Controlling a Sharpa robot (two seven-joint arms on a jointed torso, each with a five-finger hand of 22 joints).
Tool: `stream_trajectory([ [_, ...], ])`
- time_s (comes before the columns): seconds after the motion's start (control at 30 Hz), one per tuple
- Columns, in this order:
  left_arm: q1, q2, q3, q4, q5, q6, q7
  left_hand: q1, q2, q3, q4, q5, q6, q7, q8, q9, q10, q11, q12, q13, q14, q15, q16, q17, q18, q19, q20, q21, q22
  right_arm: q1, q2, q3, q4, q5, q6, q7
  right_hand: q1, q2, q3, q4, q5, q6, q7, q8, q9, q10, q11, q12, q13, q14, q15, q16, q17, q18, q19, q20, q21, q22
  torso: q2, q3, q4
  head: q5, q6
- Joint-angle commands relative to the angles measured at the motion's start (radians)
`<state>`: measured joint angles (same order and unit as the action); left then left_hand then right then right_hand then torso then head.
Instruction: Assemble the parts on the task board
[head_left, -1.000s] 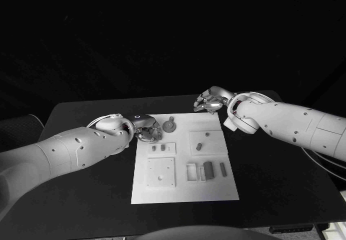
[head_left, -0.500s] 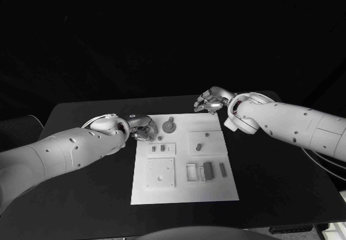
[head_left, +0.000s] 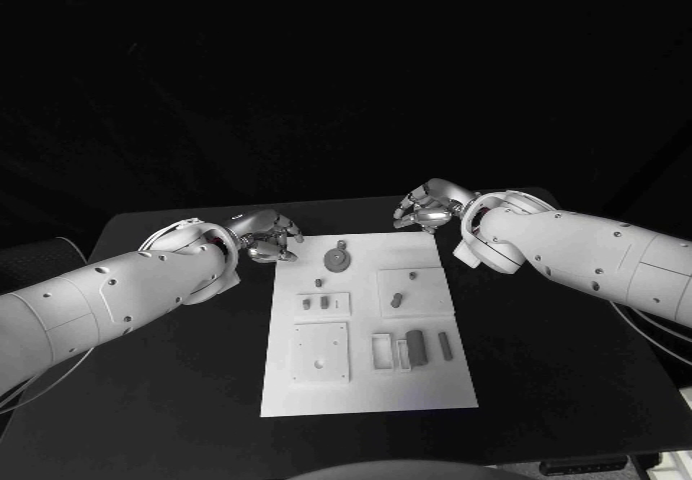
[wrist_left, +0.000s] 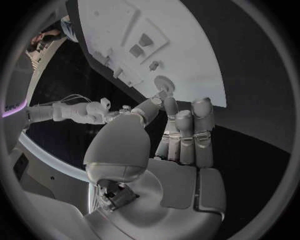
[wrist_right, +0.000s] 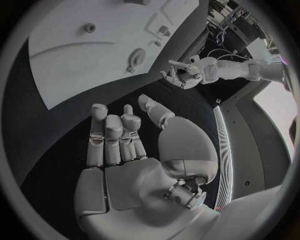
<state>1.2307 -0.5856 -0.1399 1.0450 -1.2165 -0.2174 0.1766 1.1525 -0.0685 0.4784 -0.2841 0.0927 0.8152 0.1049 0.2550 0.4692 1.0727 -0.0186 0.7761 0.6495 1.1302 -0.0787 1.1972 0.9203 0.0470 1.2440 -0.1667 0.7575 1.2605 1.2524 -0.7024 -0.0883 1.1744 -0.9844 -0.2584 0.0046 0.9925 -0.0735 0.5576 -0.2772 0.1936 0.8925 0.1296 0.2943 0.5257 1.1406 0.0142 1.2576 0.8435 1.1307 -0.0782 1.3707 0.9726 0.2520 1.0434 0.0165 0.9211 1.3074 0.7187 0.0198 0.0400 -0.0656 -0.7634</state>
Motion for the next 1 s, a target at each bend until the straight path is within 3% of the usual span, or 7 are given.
stream_trajectory([
  [0.03,0.008,-0.016,0.003,0.014,0.288,0.012,0.008,-0.014,0.005,0.017,-0.002,0.006,0.040,0.042,0.011,0.002,-0.034,0.057,-0.080,-0.063,-0.020,0.009,-0.071,-0.041,0.088,-0.026,0.010,-0.066,-0.041,0.000,-0.006,0.000,0.004,0.016,-0.005,0.029,0.000,0.000,0.004,0.001,0.005,-0.001,0.004,-0.005,0.001,-0.001,0.006,0.007,0.000,0.000,-0.006,0.004,-0.002,0.010,0.003,-0.001,-0.005,0.009,-0.001,0.0009,-0.0007,0.001,0.010],
  [0.23,0.013,-0.059,0.002,0.052,0.418,0.025,0.008,-0.036,0.012,0.029,-0.004,0.006,0.031,0.057,0.028,0.005,0.001,0.077,-0.274,-0.188,-0.053,0.031,-0.245,-0.121,0.050,-0.073,0.032,-0.229,-0.151,-0.001,-0.029,0.000,0.012,0.029,-0.013,0.045,0.004,0.001,0.005,-0.003,0.005,-0.004,0.005,-0.007,0.001,-0.002,0.007,0.006,-0.001,0.000,-0.006,0.003,-0.002,0.010,0.003,-0.001,-0.005,0.008,-0.001,0.0016,-0.0025,0.001,0.038],
  [0.3,0.013,-0.066,0.002,0.057,0.450,0.031,0.012,-0.042,0.013,0.027,-0.003,0.005,0.022,0.053,0.029,0.004,0.004,0.084,-0.316,-0.209,-0.071,0.041,-0.288,-0.136,0.040,-0.095,0.039,-0.267,-0.175,-0.002,-0.040,-0.001,0.018,0.031,-0.019,0.049,0.006,0.001,0.006,-0.004,0.004,-0.005,0.005,-0.008,0.001,-0.002,0.007,0.006,-0.001,-0.001,-0.005,0.002,-0.002,0.010,0.003,-0.001,-0.006,0.008,-0.001,0.0013,-0.0025,0.000,0.042],
  [0.43,0.013,-0.078,0.002,0.059,0.515,0.064,0.037,-0.064,0.017,0.006,-0.002,-0.004,0.008,0.047,0.038,0.004,0.036,0.098,-0.417,-0.255,-0.075,0.062,-0.397,-0.165,0.025,-0.111,0.054,-0.357,-0.242,-0.016,-0.065,-0.003,0.043,0.027,-0.043,0.067,0.010,0.000,0.006,-0.007,0.004,-0.007,0.006,-0.009,0.001,-0.002,0.008,0.005,-0.002,-0.001,-0.005,0.002,-0.003,0.010,0.003,-0.001,-0.006,0.008,-0.001,0.0002,-0.0014,-0.004,0.066],
  [0.6,0.012,-0.093,0.002,0.074,0.553,0.061,0.052,-0.074,0.017,-0.026,-0.004,-0.004,0.005,0.053,0.043,0.002,0.085,0.087,-0.446,-0.265,-0.057,0.059,-0.424,-0.155,0.025,-0.093,0.052,-0.377,-0.257,-0.045,-0.102,-0.006,0.093,-0.008,-0.077,0.090,0.018,-0.002,0.007,-0.010,0.005,-0.008,0.007,-0.010,0.002,-0.002,0.008,0.004,-0.002,-0.001,-0.004,0.001,-0.003,0.010,0.001,-0.001,-0.007,0.008,0.000,0.0001,-0.0026,-0.010,0.085],
  [0.87,0.003,-0.128,0.000,0.140,0.590,0.040,0.071,-0.070,0.014,-0.043,-0.005,-0.002,0.008,0.069,0.046,-0.002,0.114,0.086,-0.461,-0.265,-0.043,0.054,-0.434,-0.141,0.025,-0.077,0.047,-0.383,-0.260,-0.099,-0.170,-0.014,0.161,-0.100,-0.146,0.140,0.040,-0.020,0.005,-0.013,0.003,-0.020,0.010,-0.018,0.001,-0.003,0.011,0.003,-0.004,-0.002,-0.002,0.000,-0.003,0.010,-0.001,0.000,-0.006,0.010,0.002,0.0007,0.0001,-0.030,0.091],
  [1.0,-0.005,-0.153,0.000,0.172,0.620,0.024,0.080,-0.069,0.010,-0.049,-0.004,-0.001,-0.001,0.077,0.040,-0.006,0.110,0.093,-0.471,-0.265,-0.046,0.058,-0.443,-0.136,0.023,-0.079,0.049,-0.390,-0.262,-0.121,-0.178,-0.031,0.159,-0.131,-0.185,0.163,0.056,-0.033,0.002,-0.013,0.002,-0.072,0.023,-0.048,-0.012,-0.004,0.023,0.004,-0.004,-0.001,0.008,0.001,-0.002,0.010,-0.001,-0.001,-0.006,0.011,0.003,-0.0009,0.0019,-0.039,0.096],
])
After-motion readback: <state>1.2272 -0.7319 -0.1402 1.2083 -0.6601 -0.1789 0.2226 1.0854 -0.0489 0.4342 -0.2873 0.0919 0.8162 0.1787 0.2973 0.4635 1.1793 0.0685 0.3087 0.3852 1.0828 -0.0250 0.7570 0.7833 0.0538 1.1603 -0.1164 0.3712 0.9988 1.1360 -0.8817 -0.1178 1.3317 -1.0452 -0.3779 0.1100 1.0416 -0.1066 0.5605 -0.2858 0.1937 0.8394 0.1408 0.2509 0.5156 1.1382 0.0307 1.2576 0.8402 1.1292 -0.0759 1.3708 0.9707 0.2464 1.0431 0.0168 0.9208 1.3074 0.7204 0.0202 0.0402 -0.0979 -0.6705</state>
